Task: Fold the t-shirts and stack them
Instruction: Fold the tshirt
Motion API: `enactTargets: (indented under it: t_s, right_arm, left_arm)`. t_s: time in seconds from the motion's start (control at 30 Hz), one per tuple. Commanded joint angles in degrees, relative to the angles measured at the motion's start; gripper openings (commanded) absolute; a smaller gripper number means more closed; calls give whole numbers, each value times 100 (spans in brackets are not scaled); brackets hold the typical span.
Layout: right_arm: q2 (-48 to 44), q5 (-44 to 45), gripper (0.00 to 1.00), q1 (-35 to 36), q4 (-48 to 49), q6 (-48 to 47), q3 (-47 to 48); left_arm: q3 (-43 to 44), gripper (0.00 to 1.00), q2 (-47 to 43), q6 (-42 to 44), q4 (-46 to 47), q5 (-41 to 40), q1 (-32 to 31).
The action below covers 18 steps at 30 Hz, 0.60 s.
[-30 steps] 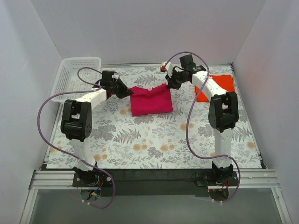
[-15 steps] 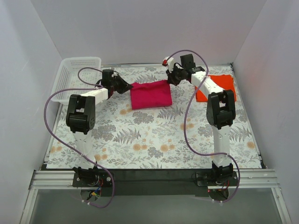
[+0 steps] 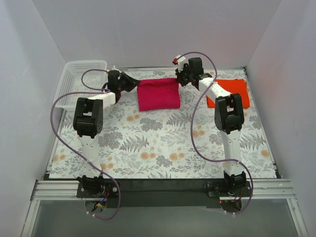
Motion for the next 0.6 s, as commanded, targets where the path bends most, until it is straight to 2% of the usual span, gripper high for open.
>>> enactTargets:
  t_s: [0.0, 0.4, 0.57]
  right_arm:
    - [202, 597, 1, 28, 447, 292, 165]
    - [413, 562, 1, 37, 588, 309, 279]
    - [501, 633, 1, 46, 623, 371, 376]
  left_arm:
    - [693, 0, 447, -209, 18, -147, 45]
    - [870, 0, 748, -148, -389, -376, 54]
    - [652, 0, 581, -113, -284, -595, 45]
